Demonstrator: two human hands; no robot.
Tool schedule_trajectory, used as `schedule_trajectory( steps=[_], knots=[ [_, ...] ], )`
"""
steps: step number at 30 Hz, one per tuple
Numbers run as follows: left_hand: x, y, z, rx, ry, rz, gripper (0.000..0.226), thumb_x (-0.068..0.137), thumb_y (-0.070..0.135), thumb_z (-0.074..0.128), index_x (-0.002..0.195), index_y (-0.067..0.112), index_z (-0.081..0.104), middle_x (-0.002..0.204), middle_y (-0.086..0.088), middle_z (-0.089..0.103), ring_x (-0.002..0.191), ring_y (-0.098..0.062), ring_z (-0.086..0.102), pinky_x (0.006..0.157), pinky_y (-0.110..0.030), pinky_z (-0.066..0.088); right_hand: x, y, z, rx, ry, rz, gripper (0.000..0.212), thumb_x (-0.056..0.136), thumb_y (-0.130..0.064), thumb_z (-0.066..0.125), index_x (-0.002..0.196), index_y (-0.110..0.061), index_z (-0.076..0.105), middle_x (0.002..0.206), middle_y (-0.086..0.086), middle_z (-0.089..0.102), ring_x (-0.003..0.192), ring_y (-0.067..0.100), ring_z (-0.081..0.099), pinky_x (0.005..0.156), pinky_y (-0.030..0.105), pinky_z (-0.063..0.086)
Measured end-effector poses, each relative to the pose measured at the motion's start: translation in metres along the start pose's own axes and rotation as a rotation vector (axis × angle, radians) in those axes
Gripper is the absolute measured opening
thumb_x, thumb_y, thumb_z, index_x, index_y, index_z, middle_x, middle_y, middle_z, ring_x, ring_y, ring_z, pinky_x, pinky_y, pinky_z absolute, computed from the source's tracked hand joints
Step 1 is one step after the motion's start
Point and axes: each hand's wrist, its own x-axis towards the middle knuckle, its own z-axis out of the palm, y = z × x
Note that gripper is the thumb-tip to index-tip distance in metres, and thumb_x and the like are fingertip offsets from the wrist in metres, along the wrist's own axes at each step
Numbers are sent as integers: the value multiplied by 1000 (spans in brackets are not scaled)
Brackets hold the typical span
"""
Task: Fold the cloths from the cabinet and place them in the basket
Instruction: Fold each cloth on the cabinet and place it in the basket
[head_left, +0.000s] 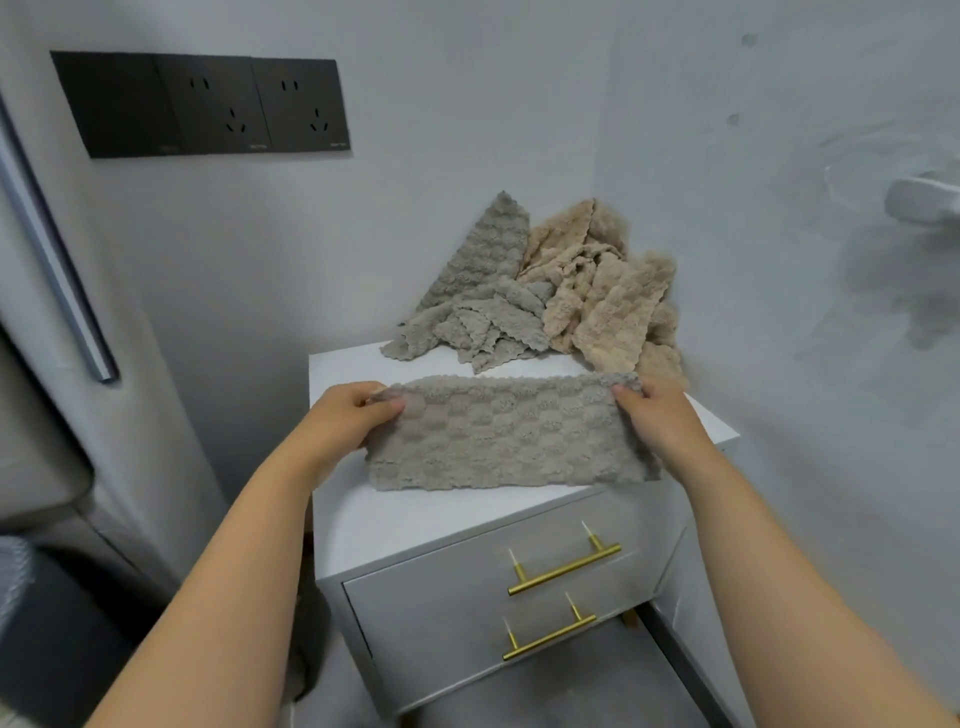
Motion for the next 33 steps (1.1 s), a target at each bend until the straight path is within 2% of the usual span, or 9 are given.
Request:
schedule_trajectory(
  steps=[3,7,11,14,19,22,24,28,33],
  knots=[
    [-3,-5,3,-202,-247,-145,18,93,13,54,106,5,65,97,-9,70,87,-21,66,72,-27,54,6,1,-4,-47,-84,5,27,98,-21,48,73,-13,57,73,0,59,68,13,53,58,26,35],
    [-7,-1,-6,-153,-538,-245,61,68,51,73,108,6,65,107,-9,71,97,-19,68,76,-24,55,10,7,-11,-49,-149,20,25,97,-21,50,76,-16,62,75,-1,64,70,13,58,59,25,39],
    [22,1,-3,24,-82,-207,52,92,54,46,84,6,64,82,-8,66,73,-24,61,74,-32,50,14,13,-3,-43,-40,34,31,96,-23,52,67,-12,53,70,8,59,67,23,54,56,29,33],
    [50,-7,8,497,310,-140,44,98,44,39,80,11,62,84,-5,68,78,-26,61,79,-34,50,17,11,2,-65,3,15,39,95,-20,52,59,-14,40,57,4,44,58,20,43,51,30,25],
    [74,11,24,510,188,-167,26,90,38,58,76,16,55,74,-9,57,68,-26,54,66,-31,42,23,12,11,-112,38,-12,41,95,-19,52,56,-17,37,55,1,42,56,17,41,52,31,26],
    [84,18,29,184,207,-180,29,82,19,72,110,14,65,114,-17,63,103,-34,61,85,-40,50,24,13,11,-111,41,-16,40,94,-18,51,57,-16,38,57,2,44,57,18,42,53,31,27],
    [86,19,30,5,297,-147,42,79,7,71,119,16,62,121,-13,61,102,-29,62,83,-36,51,21,13,10,-124,34,-38,38,95,-18,50,58,-16,40,58,2,45,59,18,42,53,30,27],
    [71,18,32,442,451,134,58,83,1,58,136,19,45,127,-4,53,120,-24,47,95,-33,40,12,16,10,-192,13,-120,33,94,-21,52,63,-12,44,63,8,49,63,21,45,56,31,29],
    [39,22,45,739,-163,221,29,92,29,59,120,20,62,116,4,62,105,-13,56,90,-24,40,9,18,10,-215,13,-175,20,92,-16,57,73,-8,60,64,3,52,66,19,47,58,25,31]
  ],
)
